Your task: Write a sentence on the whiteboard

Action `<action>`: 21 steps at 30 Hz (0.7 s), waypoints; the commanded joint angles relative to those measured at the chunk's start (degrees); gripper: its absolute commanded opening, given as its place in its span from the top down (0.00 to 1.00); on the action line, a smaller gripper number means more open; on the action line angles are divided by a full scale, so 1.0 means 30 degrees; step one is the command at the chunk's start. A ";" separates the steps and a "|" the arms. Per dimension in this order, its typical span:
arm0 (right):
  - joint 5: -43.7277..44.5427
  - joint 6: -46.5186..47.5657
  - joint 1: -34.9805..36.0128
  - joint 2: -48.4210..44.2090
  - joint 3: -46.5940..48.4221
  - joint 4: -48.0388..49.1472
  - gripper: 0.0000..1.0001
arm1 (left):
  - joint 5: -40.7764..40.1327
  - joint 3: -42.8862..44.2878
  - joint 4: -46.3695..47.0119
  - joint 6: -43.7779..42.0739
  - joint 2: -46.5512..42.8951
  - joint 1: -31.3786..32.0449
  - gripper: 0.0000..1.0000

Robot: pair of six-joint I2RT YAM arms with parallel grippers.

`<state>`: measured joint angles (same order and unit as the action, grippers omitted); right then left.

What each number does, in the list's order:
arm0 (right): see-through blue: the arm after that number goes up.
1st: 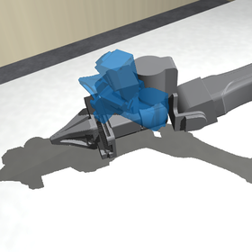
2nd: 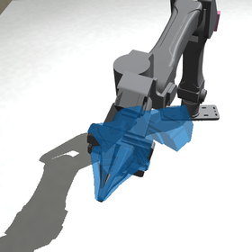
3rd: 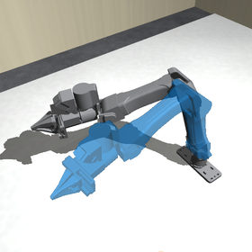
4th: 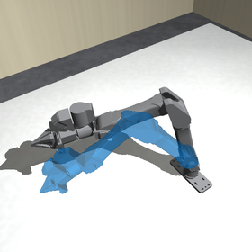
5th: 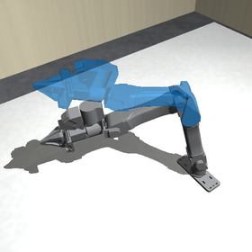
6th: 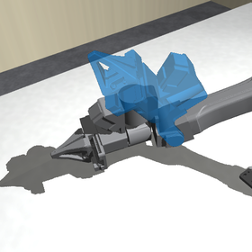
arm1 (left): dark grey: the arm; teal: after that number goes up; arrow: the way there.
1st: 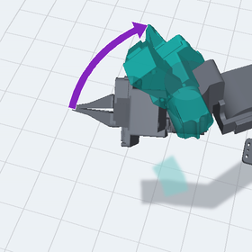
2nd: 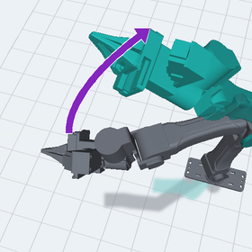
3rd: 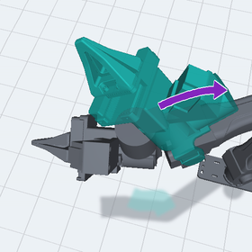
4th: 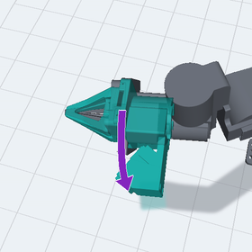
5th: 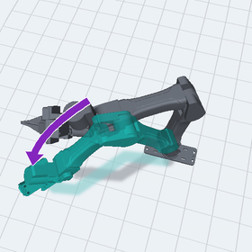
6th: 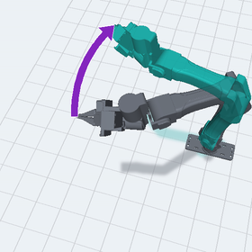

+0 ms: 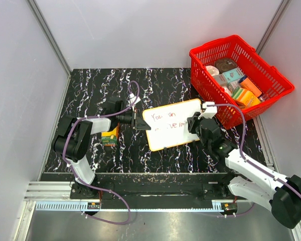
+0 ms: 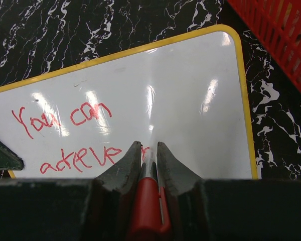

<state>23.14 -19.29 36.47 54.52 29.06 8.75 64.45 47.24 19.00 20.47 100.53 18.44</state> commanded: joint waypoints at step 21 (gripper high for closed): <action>0.0403 -0.0015 -0.0086 -0.0361 0.0012 -0.0339 1.00 | -0.0095 0.0365 -0.0534 -0.0934 -0.0756 0.0358 1.00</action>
<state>23.42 -19.25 36.47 54.96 29.56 8.43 64.38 47.24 18.87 20.47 100.51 18.44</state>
